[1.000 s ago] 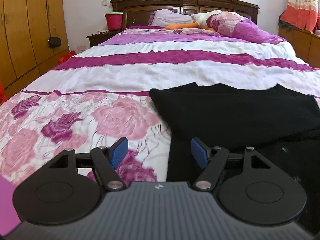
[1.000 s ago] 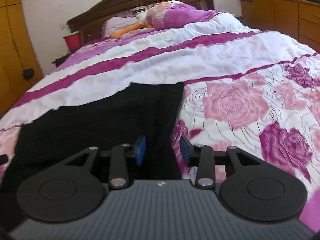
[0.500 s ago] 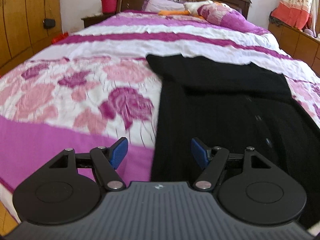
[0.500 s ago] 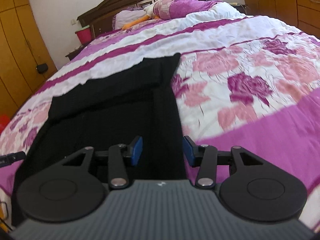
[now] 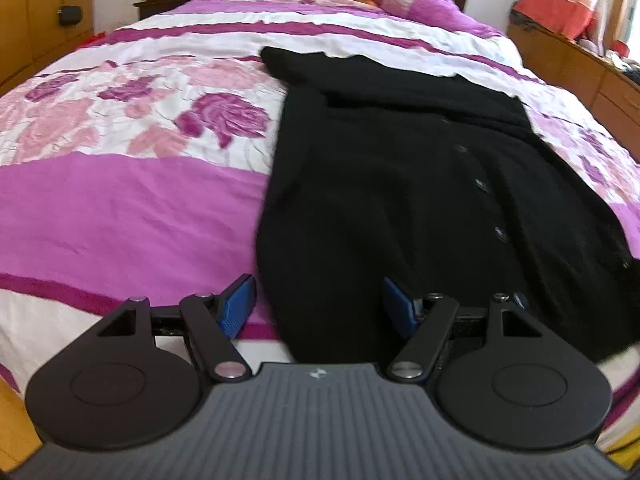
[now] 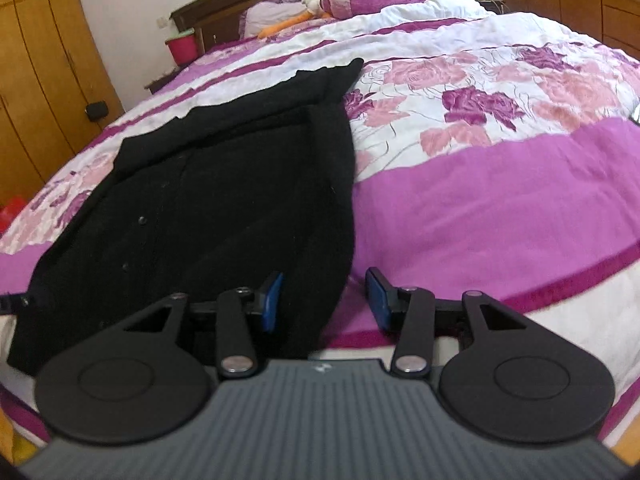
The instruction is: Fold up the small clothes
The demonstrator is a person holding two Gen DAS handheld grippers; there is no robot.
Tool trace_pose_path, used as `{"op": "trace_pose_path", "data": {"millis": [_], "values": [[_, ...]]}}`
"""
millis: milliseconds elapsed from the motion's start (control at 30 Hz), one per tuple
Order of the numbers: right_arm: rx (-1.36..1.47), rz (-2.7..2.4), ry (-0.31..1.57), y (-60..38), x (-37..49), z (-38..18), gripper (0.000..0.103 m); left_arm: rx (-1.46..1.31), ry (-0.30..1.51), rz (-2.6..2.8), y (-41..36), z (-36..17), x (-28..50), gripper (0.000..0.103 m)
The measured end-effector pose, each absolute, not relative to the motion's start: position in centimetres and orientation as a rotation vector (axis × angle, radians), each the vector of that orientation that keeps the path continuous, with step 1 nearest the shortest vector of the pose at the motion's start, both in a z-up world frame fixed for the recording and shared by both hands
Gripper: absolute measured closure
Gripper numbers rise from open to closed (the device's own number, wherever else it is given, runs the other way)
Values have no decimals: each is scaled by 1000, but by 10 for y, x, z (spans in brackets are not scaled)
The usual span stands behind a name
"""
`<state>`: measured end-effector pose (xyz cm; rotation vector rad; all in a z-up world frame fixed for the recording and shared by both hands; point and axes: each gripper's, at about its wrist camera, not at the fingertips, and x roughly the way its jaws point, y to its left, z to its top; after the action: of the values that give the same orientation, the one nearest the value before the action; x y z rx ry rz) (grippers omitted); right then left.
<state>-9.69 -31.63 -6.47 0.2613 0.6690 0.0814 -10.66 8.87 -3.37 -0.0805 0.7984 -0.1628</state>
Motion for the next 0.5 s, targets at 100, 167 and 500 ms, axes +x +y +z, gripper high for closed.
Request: {"op": "trace_pose_path", "data": {"millis": [100,167,500], "values": [[293,81,666,-319,-99,-64,57,-71,796,-181,86,-38,-111,29],[295,80,668,-319,-99,-64,56,-66,793,-186,85,-39,-111,29],[328,185,675,-313,-97,-61,54,-198,804,-220,98,-40,-102,53]]}}
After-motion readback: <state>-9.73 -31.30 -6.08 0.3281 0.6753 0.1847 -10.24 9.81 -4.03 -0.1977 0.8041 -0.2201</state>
